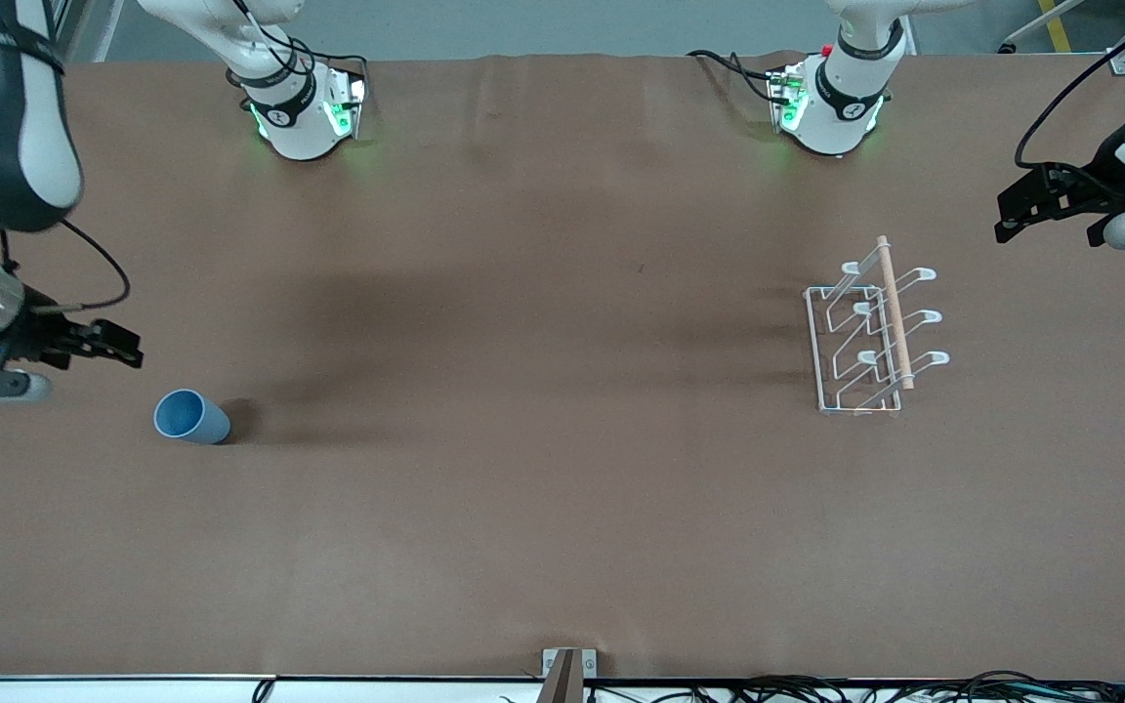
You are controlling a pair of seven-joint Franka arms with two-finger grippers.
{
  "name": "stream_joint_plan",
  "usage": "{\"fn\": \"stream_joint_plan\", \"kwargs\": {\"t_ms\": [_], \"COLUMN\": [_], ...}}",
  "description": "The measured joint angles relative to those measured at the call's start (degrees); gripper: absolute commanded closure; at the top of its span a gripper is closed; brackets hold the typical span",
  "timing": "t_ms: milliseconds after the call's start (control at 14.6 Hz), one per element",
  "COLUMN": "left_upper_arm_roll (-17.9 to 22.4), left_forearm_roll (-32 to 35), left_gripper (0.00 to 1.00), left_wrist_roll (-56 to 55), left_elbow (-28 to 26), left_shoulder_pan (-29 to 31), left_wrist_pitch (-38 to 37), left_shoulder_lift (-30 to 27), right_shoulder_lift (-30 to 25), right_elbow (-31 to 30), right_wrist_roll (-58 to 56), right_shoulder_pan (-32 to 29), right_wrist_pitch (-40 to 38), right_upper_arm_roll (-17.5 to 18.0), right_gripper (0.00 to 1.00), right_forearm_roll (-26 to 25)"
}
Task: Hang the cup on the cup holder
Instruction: 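Move the right gripper down toward the light blue cup, then close the right gripper on the blue cup's rim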
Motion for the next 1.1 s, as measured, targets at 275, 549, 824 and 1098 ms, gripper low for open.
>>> {"fn": "stream_joint_plan", "kwargs": {"t_ms": [275,549,824,1098], "left_upper_arm_roll": [-0.03,-0.05,-0.06,-0.06], "left_forearm_roll": [0.00,0.00,0.00,0.00], "left_gripper": [0.00,0.00,0.00,0.00], "left_wrist_roll": [0.00,0.00,0.00,0.00], "left_elbow": [-0.03,-0.05,-0.06,-0.07], "left_shoulder_pan": [-0.01,-0.03,-0.03,-0.03], "left_wrist_pitch": [-0.15,-0.18,-0.18,-0.18], "left_shoulder_lift": [0.03,0.06,0.07,0.10], "right_shoulder_lift": [3.22,8.05,13.23,16.08], "right_elbow": [-4.99,-5.32,-5.30,-4.17], "right_wrist_roll": [0.00,-0.46,-3.47,-3.65], "right_shoulder_pan": [-0.96,-2.85,-5.20,-5.51], "right_wrist_pitch": [7.31,12.50,18.58,19.68], "right_upper_arm_roll": [-0.08,-0.16,-0.22,-0.16], "right_gripper": [0.02,0.04,0.09,0.18], "right_forearm_roll": [-0.01,-0.02,-0.02,-0.02]}}
